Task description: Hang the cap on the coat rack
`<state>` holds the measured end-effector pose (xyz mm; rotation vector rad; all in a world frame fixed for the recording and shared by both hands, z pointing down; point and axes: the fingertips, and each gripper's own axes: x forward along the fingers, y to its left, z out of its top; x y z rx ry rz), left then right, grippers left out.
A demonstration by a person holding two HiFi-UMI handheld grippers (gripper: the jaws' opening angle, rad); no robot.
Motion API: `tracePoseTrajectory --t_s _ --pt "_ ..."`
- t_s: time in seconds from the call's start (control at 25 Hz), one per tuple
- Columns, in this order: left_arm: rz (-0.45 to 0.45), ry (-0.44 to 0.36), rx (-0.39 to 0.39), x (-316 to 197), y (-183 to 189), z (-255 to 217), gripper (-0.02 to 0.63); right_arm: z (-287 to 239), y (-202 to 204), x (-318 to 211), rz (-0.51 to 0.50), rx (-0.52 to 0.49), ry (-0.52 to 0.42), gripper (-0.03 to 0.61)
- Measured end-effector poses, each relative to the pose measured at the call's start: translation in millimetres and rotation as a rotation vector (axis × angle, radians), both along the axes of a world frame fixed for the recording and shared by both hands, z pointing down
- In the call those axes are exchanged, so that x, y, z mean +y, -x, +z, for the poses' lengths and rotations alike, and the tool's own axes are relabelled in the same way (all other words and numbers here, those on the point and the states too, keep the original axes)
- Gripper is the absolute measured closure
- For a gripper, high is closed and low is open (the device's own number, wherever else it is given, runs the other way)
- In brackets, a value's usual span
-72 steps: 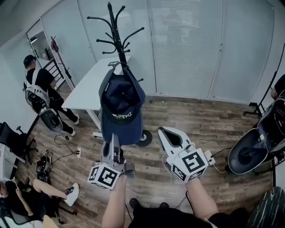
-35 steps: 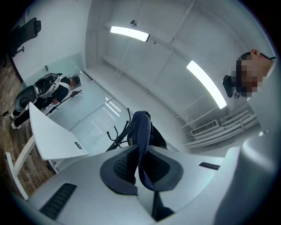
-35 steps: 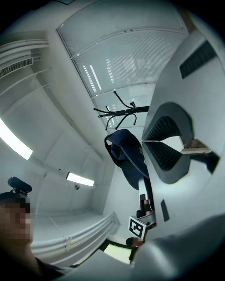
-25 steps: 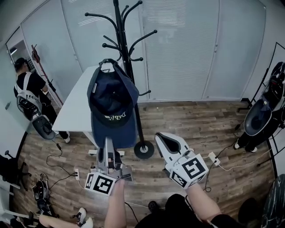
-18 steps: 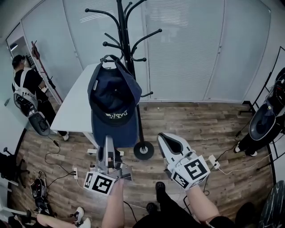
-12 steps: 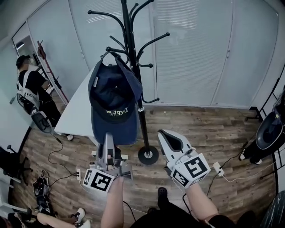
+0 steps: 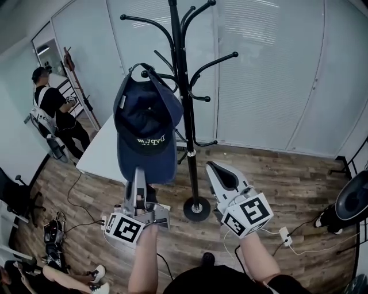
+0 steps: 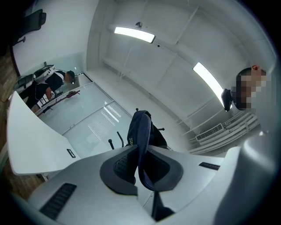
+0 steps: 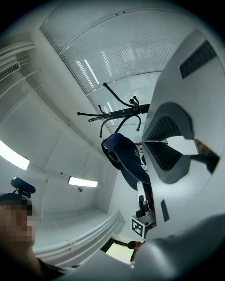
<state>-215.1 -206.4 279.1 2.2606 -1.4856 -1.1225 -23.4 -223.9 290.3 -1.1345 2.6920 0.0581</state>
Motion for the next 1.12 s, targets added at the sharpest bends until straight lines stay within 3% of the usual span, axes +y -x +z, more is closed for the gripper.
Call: tracePoseTrajectory --t_s 0.44,0.64,1.12 --pt "-0.004 0.014 0.039 -26.1 -7.2 12.9 0.583 13.9 -5.9 -29.0 -0.043 0.008 0.020 0.546" --pt "0.045 0.015 0.103 -32.6 -11.9 16.6 0.583 24.4 -7.5 -35.0 -0.053 0.013 0.054 0.546" --pt "0.073 0.064 0.045 -56.3 -8.2 28.4 0.581 22.9 6.1 -49.2 -0.015 -0.008 0.052 0.546"
